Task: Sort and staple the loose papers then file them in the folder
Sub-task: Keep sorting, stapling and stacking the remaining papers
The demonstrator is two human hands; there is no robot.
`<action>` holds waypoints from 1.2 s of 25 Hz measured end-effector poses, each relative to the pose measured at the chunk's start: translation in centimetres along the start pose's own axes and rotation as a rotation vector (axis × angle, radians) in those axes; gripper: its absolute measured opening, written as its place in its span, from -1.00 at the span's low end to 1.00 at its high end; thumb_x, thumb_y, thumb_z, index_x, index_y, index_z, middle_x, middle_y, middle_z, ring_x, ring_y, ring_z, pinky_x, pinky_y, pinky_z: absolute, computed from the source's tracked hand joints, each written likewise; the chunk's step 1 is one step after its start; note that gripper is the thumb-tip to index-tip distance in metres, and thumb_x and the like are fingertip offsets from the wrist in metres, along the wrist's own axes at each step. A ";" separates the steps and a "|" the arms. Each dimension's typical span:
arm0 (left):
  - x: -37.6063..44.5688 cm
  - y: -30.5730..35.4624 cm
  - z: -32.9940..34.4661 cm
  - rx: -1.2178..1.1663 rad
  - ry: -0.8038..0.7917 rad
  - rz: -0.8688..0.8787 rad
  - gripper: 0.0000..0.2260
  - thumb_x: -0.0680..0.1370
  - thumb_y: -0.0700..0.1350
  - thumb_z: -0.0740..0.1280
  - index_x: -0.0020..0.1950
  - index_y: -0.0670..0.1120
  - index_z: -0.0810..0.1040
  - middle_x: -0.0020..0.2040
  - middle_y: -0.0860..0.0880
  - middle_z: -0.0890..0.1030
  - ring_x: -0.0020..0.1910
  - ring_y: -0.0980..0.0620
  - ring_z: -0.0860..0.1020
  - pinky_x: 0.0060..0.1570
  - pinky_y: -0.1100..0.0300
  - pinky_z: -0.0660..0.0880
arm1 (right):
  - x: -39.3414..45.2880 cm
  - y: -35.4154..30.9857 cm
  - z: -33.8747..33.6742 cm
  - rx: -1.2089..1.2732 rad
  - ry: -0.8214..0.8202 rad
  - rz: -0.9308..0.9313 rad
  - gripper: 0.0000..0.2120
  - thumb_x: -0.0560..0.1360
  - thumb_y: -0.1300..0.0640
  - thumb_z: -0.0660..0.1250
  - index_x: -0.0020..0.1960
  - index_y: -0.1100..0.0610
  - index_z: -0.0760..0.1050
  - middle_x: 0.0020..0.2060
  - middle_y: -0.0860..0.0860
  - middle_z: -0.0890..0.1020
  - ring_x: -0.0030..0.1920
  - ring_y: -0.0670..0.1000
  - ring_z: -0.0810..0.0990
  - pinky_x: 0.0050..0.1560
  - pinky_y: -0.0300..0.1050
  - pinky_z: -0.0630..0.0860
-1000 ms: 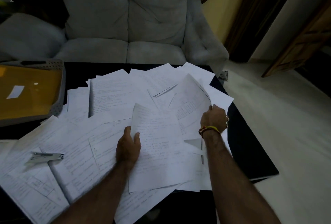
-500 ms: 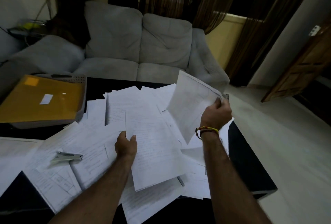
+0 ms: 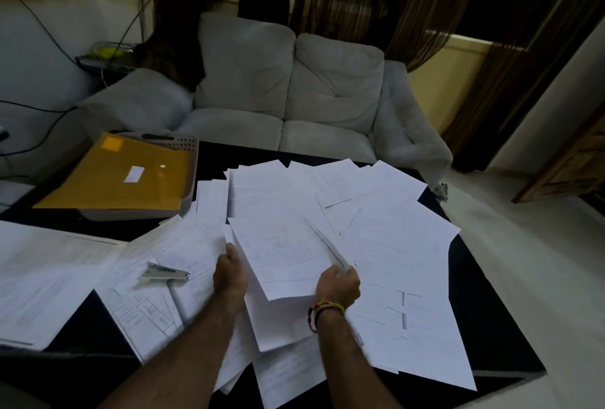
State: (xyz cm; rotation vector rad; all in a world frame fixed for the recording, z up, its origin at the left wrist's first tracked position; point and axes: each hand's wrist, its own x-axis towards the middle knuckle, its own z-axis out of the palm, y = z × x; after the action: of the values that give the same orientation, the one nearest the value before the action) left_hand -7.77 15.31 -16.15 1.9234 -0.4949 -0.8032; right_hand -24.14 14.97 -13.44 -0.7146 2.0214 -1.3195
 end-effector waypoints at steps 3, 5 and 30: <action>0.2 -0.7 0.0 0.091 -0.033 0.018 -0.61 0.58 0.03 0.28 0.19 -0.29 0.48 0.16 -0.29 0.57 0.14 -0.29 0.52 0.08 0.01 0.45 | -0.5 1.5 0.0 -0.082 -0.043 -0.051 -0.75 0.46 0.28 0.29 0.12 0.31 0.55 0.02 0.26 0.64 0.08 0.29 0.58 0.08 0.01 0.51; -0.1 -0.8 0.0 0.181 -0.045 0.031 -0.72 0.53 -0.13 0.33 0.17 -0.23 0.45 0.14 -0.24 0.59 0.12 -0.26 0.54 0.05 0.05 0.45 | -0.5 2.1 0.0 -0.167 -0.070 -0.120 -0.73 0.40 0.23 0.31 0.09 0.26 0.55 -0.01 0.21 0.63 0.05 0.27 0.58 0.06 0.05 0.54; 6.0 -3.7 -2.5 0.727 0.148 0.523 -0.65 0.62 0.18 0.04 0.09 -0.02 0.47 -0.24 0.03 0.62 -0.36 0.04 0.59 -0.38 0.19 0.54 | -2.6 -5.4 26.3 -0.945 -0.601 -0.701 -0.41 0.41 -0.08 0.40 0.29 0.25 0.37 0.23 0.18 0.45 0.26 0.23 0.42 0.19 0.09 0.44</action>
State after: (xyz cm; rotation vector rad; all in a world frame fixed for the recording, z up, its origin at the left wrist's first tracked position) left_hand -1.81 14.77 -20.57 2.3090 -1.2587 -0.1280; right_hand -2.38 -0.81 -16.14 -2.0858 1.8384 -0.2360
